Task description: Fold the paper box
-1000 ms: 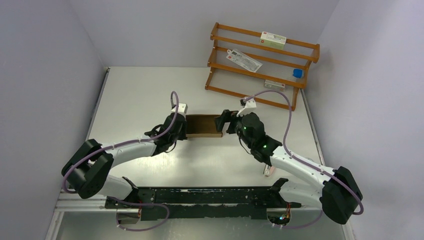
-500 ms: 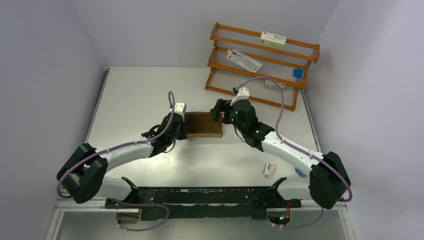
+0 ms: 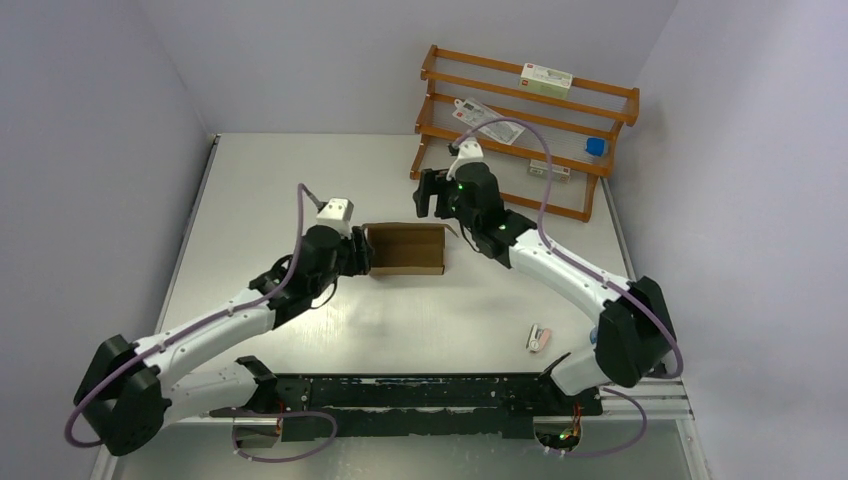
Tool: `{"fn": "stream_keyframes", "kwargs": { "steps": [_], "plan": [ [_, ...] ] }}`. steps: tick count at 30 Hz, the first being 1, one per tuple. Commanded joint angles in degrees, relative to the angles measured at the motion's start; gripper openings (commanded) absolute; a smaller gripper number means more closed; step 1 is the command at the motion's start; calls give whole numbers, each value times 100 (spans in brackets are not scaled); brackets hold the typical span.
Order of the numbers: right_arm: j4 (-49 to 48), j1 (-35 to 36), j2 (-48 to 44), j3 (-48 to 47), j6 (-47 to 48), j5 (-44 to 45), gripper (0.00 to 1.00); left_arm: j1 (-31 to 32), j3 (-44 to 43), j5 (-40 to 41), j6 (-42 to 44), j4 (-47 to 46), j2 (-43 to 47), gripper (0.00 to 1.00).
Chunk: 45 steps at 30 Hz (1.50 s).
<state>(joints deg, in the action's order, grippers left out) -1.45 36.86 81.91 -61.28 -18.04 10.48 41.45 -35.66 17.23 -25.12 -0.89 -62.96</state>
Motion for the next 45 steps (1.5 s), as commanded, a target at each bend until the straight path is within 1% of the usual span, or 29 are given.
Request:
{"fn": "stream_keyframes", "kwargs": {
  "steps": [1,7,12,20,26,27,35,39,42,45],
  "plan": [
    [360,-23,406,-357,317,-137,83,-199,-27,-407,-144,366,413,57],
    [539,-21,748,-341,450,-417,75,-563,-123,-808,-339,406,651,57],
    [665,-21,753,-56,526,-658,72,-766,-358,-881,-362,510,576,56],
    [620,-6,699,537,472,-843,71,-825,-710,-1022,-387,446,317,57],
    [259,12,661,960,277,-799,72,-831,-507,-1287,-514,134,-134,57],
    [215,18,660,1015,233,-770,72,-832,-465,-1323,-526,-28,-220,57],
    [-175,14,409,1541,-11,-513,73,-829,-290,-1528,-487,-242,-741,57],
    [-183,18,98,1612,-30,-553,74,-832,-144,-1499,-458,-205,-745,56],
    [-56,42,-164,1478,51,-806,74,-830,39,-1375,-467,-228,-575,54],
    [-144,197,-439,1456,166,-1097,74,-832,213,-1234,-482,-232,-480,52]
  ]
}}
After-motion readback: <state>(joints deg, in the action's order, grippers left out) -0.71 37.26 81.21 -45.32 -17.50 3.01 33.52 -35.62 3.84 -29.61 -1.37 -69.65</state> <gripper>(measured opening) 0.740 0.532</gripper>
